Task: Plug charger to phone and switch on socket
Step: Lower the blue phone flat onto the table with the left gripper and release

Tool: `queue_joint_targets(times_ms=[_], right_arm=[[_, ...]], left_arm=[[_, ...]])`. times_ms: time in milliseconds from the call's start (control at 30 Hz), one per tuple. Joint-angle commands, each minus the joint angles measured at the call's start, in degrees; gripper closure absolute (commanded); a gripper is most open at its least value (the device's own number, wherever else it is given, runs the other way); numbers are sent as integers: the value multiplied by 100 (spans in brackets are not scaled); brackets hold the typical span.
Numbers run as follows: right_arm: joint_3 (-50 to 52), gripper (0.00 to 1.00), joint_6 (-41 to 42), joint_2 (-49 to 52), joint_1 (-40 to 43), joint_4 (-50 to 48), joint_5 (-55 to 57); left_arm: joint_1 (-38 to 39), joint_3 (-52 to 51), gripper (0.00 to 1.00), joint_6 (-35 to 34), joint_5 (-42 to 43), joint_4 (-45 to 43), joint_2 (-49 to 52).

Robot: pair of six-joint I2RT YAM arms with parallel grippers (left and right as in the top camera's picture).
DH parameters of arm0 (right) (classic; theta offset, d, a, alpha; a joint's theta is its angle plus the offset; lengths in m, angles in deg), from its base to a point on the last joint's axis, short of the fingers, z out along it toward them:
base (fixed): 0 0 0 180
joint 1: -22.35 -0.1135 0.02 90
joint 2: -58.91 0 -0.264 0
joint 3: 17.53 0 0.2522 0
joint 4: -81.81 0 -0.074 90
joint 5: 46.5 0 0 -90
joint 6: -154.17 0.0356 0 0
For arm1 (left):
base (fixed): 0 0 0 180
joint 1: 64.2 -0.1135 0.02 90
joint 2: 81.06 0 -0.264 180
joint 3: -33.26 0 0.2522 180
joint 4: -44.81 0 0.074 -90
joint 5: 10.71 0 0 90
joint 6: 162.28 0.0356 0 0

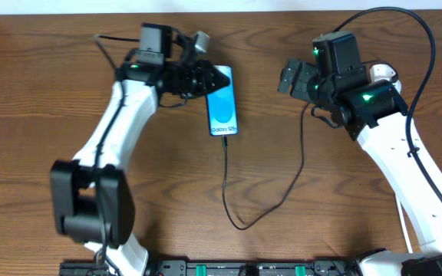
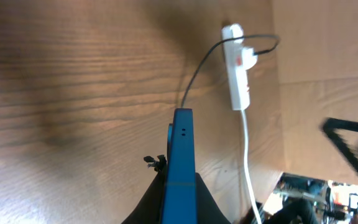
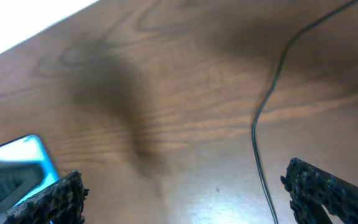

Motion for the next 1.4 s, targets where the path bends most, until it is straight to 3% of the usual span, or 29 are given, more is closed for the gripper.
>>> queue_joint_targets(times_ms=[0,400,600,800,1367], right_arm=[[-31,1,-90,-52,42,149,208],[-31,1,-175,-52,44,413,396],[-31,1,-173,-52,44,514,407],[-31,1,-173,-52,39,560,422],[-26,1,-170,-52,39,662,422]], left_arm=[[236,37,92,-155,-50,-188,481],[894,37,93,-1016,197,-1121,1757],[1010,33,92,-1825,-723,-1235,1915],[1121,33,93,-1836,-1198,-1235,1915],[1141,-164,92,-1770,-1561,-1246,1915]])
